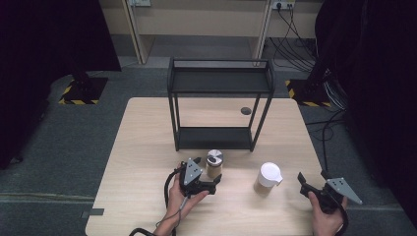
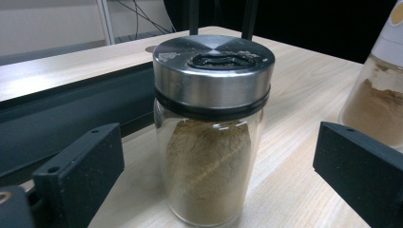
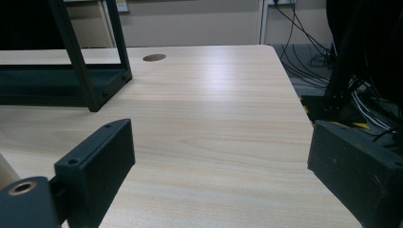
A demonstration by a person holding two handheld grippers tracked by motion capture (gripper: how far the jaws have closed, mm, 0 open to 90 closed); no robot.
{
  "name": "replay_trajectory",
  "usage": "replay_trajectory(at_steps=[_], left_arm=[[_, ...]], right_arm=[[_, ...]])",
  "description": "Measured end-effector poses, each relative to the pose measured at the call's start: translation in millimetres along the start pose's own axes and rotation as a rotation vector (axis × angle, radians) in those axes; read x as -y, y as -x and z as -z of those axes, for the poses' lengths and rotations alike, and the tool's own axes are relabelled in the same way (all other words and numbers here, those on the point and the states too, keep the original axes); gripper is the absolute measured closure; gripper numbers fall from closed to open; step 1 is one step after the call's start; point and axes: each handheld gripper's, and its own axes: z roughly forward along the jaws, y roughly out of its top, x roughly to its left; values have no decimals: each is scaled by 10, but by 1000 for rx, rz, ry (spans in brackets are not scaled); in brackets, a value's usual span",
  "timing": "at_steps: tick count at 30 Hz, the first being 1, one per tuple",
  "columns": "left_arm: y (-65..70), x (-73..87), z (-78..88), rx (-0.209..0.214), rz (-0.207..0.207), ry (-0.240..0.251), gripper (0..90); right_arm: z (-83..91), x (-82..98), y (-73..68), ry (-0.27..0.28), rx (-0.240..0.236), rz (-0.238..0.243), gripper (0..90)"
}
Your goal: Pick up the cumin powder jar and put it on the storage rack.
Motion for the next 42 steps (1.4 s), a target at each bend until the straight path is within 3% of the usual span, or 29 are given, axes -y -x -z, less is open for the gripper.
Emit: replay_trajectory(at_steps=[10,20,31,36,42], left_arm=[[71,-37,-130,-30,19,-24,48],[94,-77,-204,-56,23,-38,150],[109,-101,-273,-56,29,-65,211],[109,-137,-288,-52,20,-88,302],[118,-130,-282,-54,3,-85,308]], right_arm=[[0,-2,0,-1,-2,6,85],[0,-2,-3,-1,-2,10,85],[-2,-5,-1,-3,-3,10,85],[-3,-7,-2,-4,-2,10,86],[-4,-7,-4,-4,-1,10,85]])
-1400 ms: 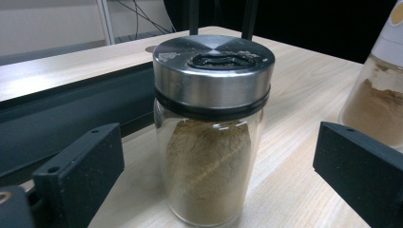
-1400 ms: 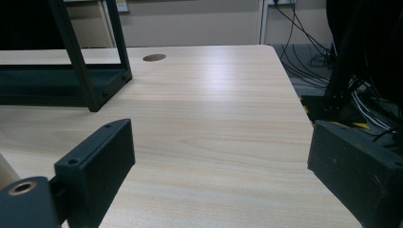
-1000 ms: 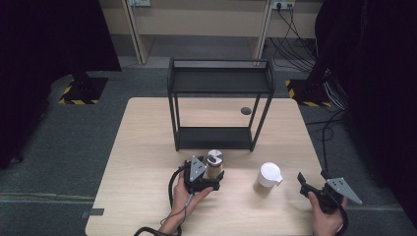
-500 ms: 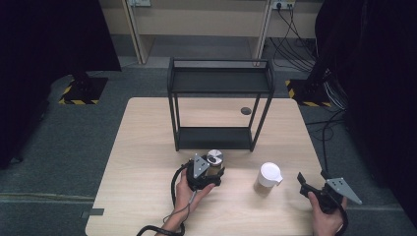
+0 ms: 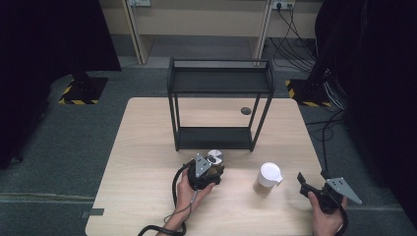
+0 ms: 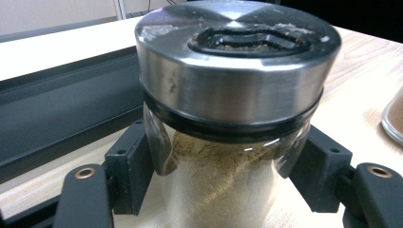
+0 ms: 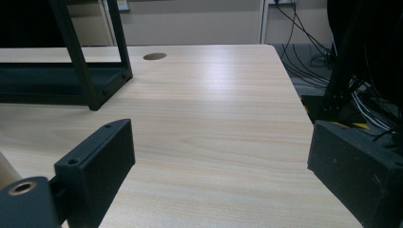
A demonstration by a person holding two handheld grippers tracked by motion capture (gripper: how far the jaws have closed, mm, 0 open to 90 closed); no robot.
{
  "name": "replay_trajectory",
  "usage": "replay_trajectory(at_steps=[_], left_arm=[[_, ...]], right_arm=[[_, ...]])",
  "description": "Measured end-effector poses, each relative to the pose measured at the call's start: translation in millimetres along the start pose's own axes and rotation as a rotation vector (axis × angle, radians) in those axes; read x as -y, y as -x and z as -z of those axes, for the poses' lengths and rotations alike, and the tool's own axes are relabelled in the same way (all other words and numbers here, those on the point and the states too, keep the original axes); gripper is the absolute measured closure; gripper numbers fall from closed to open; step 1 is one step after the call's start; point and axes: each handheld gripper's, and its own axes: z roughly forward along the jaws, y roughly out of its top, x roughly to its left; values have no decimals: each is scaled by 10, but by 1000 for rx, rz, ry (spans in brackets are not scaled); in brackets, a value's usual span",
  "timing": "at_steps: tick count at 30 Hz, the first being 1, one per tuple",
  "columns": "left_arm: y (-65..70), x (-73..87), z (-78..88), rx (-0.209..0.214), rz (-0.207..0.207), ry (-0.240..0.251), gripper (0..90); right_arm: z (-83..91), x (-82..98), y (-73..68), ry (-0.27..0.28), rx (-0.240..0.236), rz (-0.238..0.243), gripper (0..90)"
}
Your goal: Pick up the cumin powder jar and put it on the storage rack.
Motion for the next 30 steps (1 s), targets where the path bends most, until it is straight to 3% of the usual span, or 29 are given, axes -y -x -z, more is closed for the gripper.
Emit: replay_trajectory(at_steps=[6,10,16,23,27,30], left_arm=[[-9,33,18,16,-18,18,309],[-24,92,55,22,-8,49,309],[2,178,151,1,-12,94,310],[-9,141,368,-27,4,171,309],[-91,112,461,-1,23,188,309],[-97,113,487,-11,23,195,309]], right_arm=[[1,2,-7,1,3,1,86],[2,5,-15,2,5,7,85],[-2,-2,-23,-1,6,14,86],[2,4,-15,2,2,12,86],[1,2,-13,1,1,12,85],[3,5,-12,3,1,12,86]])
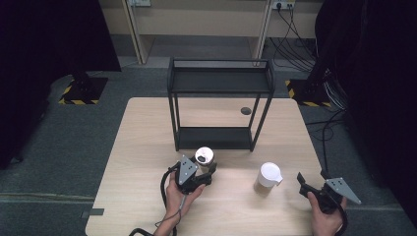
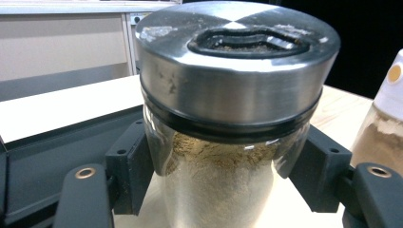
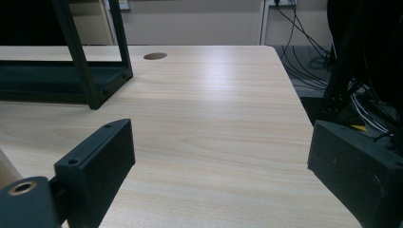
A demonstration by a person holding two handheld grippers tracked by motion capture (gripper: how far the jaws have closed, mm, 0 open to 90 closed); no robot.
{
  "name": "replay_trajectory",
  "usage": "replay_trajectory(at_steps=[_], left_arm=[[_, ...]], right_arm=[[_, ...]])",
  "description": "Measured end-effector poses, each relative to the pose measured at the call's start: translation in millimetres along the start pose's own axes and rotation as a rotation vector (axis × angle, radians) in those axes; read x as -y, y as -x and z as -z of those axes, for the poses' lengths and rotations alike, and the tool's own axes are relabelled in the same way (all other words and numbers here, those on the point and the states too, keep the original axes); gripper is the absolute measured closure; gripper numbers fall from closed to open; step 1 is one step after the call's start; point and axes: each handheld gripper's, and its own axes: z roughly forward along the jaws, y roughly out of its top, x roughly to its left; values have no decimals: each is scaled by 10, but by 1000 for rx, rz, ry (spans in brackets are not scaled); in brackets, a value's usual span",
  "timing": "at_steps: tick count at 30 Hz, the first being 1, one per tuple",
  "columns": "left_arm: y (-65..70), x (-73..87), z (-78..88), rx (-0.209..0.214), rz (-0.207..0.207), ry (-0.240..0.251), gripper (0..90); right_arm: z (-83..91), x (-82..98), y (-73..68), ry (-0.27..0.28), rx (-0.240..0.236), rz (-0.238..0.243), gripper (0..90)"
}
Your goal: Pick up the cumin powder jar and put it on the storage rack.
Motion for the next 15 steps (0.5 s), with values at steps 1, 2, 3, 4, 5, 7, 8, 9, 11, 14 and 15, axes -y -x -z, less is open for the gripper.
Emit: replay_trajectory(at_steps=[1,2,3,4,5,7,8,9,11,14,15], left_arm=[[-10,-4,21,-10,1,6,309],[-13,-6,29,-14,1,11,309],[-13,-6,29,-14,1,11,309],[-14,-15,44,-24,-4,18,309],[-14,-20,53,-27,-5,22,309],[-10,-24,62,-32,-5,27,309],[-4,-30,71,-38,-8,31,309],[14,-40,86,-48,-9,43,309],[24,-65,107,-52,-12,55,310],[25,-94,123,-49,-12,65,309],[10,-121,136,-37,-4,72,309]], right_arm=[[2,3,1,2,0,-1,86],[2,4,0,2,1,0,85],[1,3,-1,2,1,1,86],[1,3,-2,2,0,2,86],[1,3,-6,2,1,3,86],[2,4,-7,2,1,5,86],[2,5,-8,2,1,7,86],[2,6,-9,3,1,7,86],[2,5,-10,3,2,7,85],[0,0,-14,0,3,11,86],[-3,-4,-22,-3,6,14,86]])
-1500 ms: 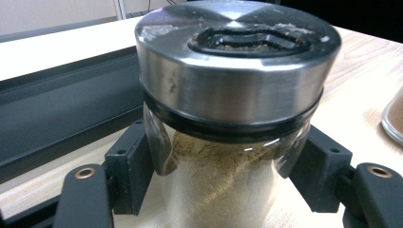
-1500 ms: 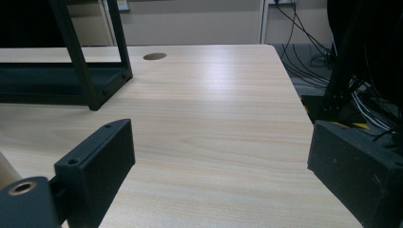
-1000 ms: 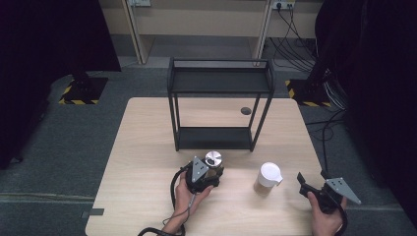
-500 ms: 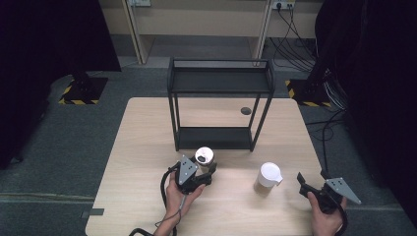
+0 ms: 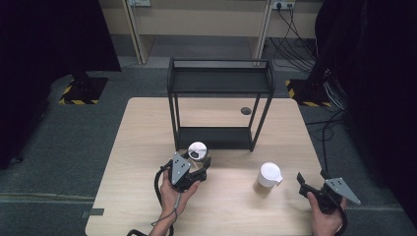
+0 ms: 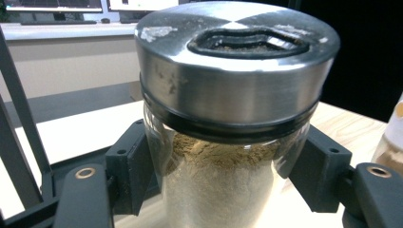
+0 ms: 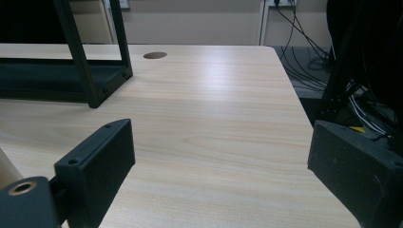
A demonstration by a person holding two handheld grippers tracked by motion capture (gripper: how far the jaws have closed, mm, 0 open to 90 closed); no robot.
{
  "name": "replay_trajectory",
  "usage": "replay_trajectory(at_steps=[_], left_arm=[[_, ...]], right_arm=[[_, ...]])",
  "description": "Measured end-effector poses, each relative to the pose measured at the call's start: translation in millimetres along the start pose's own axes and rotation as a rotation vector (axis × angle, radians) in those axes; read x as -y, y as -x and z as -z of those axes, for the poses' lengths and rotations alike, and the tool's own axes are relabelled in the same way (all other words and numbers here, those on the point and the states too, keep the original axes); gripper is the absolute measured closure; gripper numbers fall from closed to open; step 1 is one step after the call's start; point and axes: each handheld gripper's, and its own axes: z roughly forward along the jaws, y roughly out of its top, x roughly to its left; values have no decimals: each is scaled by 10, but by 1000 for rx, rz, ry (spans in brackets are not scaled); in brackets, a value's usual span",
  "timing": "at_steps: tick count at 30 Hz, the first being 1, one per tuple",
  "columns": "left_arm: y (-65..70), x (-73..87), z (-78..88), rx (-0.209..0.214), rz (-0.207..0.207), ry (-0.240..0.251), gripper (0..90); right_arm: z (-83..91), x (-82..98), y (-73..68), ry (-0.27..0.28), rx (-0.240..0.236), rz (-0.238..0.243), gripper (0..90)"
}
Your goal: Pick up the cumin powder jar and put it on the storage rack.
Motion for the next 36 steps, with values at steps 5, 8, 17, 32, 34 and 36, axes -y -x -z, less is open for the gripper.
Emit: replay_trajectory(at_steps=[5,8,17,32,34,36], left_arm=[[18,-86,14,5,-4,15,309],[41,-165,26,-1,1,26,309],[43,-408,26,-7,1,43,309],[79,-652,-23,-26,-31,44,309],[75,-696,-20,-25,-36,46,309],[80,-733,-20,-28,-37,56,309]], right_arm=[[-5,-2,-1,-1,0,-1,86],[-2,2,4,2,-1,-6,86],[-2,3,5,2,1,-10,86],[-2,3,22,2,-7,-14,86],[-2,3,21,2,-6,-14,85],[-1,4,20,3,-6,-14,86]])
